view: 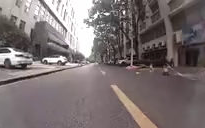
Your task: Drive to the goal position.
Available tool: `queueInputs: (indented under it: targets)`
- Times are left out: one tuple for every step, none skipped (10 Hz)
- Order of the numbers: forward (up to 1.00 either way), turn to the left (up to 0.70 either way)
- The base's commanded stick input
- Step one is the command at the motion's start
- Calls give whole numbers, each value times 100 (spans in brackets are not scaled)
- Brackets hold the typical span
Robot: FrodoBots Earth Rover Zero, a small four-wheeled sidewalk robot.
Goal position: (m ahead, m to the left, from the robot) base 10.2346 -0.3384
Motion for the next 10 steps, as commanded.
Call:
queueInputs:
  targets:
    - [70,-14]
    - [70,-14]
    - [70,-14]
    - [70,-14]
    - [70,-14]
    - [70,-14]
    - [70,-14]
    - [70,-14]
    - [70,-14]
    - [70,-14]
